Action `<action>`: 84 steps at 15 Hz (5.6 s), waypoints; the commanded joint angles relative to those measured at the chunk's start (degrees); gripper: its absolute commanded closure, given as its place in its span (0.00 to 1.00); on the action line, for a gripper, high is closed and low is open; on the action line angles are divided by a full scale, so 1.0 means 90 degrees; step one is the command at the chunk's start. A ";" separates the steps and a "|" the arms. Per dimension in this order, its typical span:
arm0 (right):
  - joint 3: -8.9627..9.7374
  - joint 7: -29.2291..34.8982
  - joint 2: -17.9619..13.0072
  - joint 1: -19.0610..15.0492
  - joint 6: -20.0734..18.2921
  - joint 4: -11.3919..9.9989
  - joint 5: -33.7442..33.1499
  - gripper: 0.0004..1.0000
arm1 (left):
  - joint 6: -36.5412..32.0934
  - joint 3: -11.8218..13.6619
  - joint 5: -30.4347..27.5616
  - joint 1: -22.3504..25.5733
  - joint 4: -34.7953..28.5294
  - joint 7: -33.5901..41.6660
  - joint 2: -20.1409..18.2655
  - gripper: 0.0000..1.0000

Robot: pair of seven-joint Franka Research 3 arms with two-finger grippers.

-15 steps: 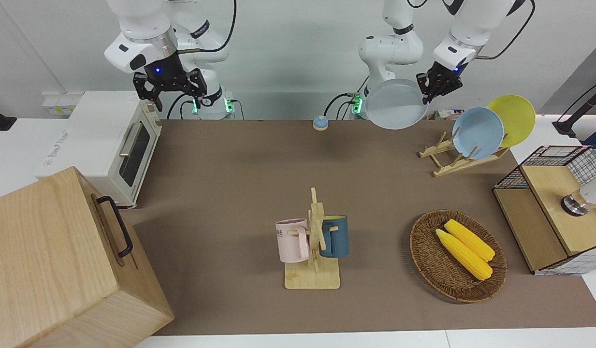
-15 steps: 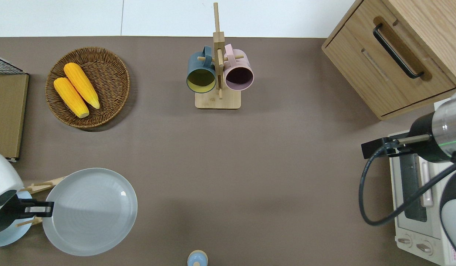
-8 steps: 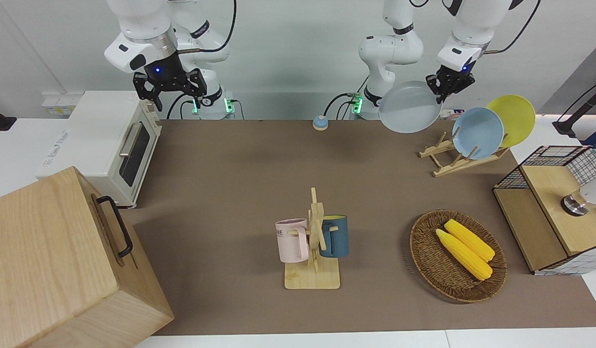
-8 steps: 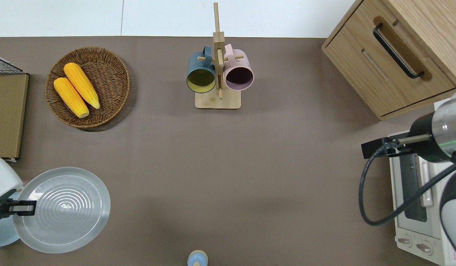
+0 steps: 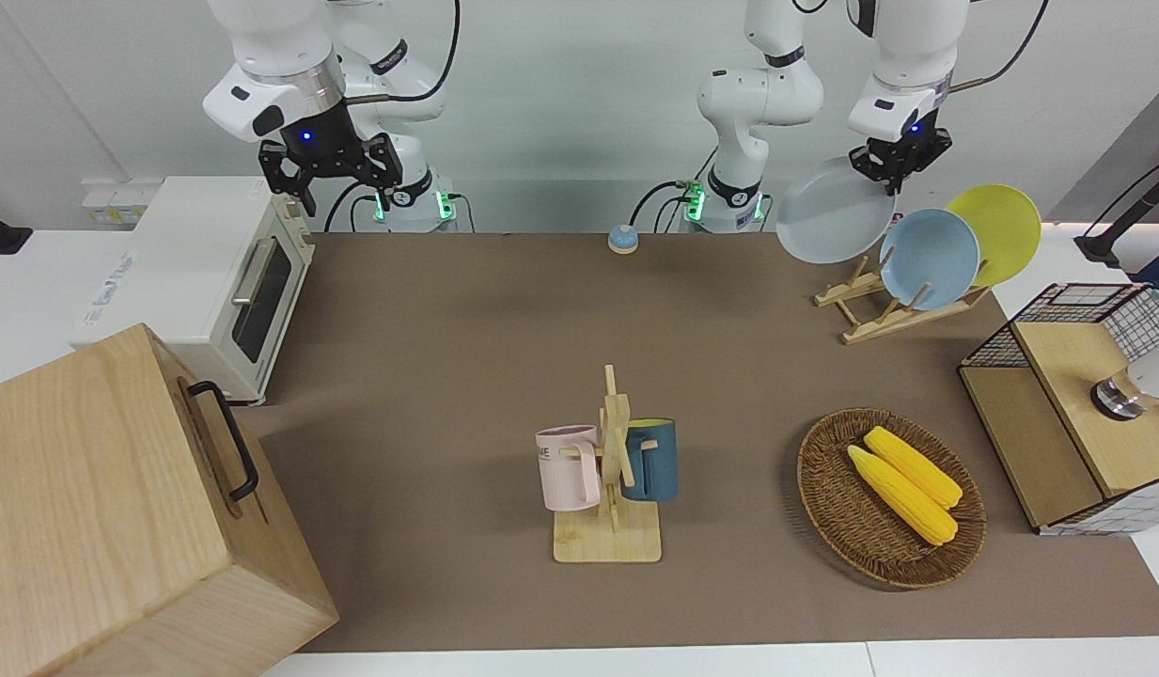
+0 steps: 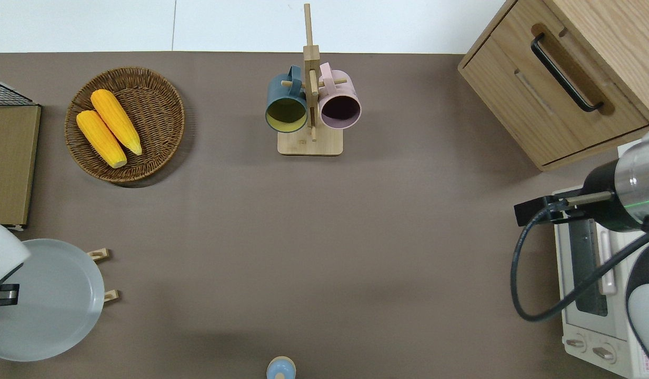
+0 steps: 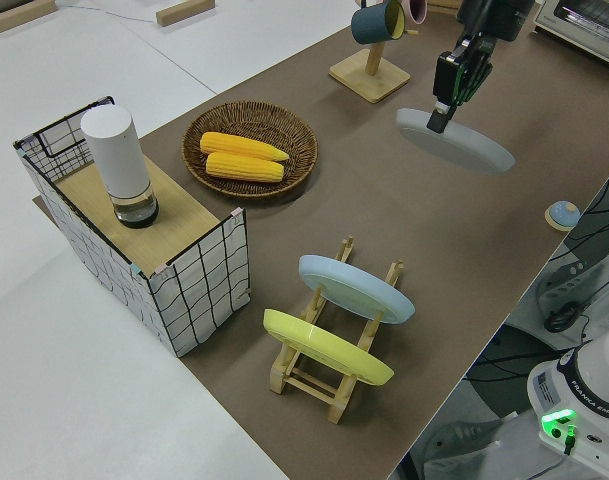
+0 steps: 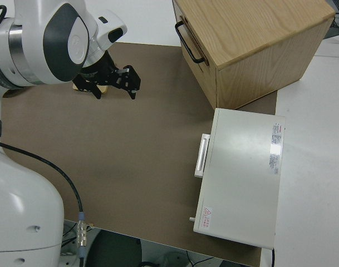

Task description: Pick gray plate from table and place it on lower plate rack with left arm

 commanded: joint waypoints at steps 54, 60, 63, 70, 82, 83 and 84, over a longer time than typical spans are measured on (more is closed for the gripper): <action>0.0036 0.0001 -0.0016 -0.0063 -0.0092 0.0039 0.0066 0.01 | 0.1192 -0.0254 0.0743 -0.0271 -0.0955 -0.4150 0.1228 0.00; 0.0036 -0.0009 -0.0016 -0.0063 -0.0092 0.0039 0.0066 0.01 | 0.0626 -0.0137 -0.1756 -0.0212 0.0852 -0.2178 0.1238 0.00; 0.0036 0.0001 -0.0016 -0.0063 -0.0092 0.0039 0.0066 0.01 | 0.0615 -0.0069 -0.2655 -0.0212 0.1243 -0.1786 0.1189 0.00; 0.0036 -0.0009 -0.0016 -0.0063 -0.0092 0.0039 0.0066 0.01 | 0.0615 0.0194 -0.3956 -0.0193 0.1986 -0.0011 0.1189 0.00; 0.0036 0.0001 -0.0016 -0.0063 -0.0092 0.0039 0.0066 0.01 | 0.0460 0.0283 -0.3635 -0.0212 0.2163 -0.0656 0.1150 0.00; 0.0036 -0.0009 -0.0016 -0.0063 -0.0092 0.0039 0.0066 0.01 | 0.0430 0.0283 -0.3586 -0.0183 0.2153 -0.0265 0.1150 0.00; 0.0027 0.0001 -0.0016 -0.0063 -0.0092 0.0039 0.0066 0.01 | 0.0391 0.0283 -0.3586 -0.0173 0.2153 -0.0107 0.1150 0.00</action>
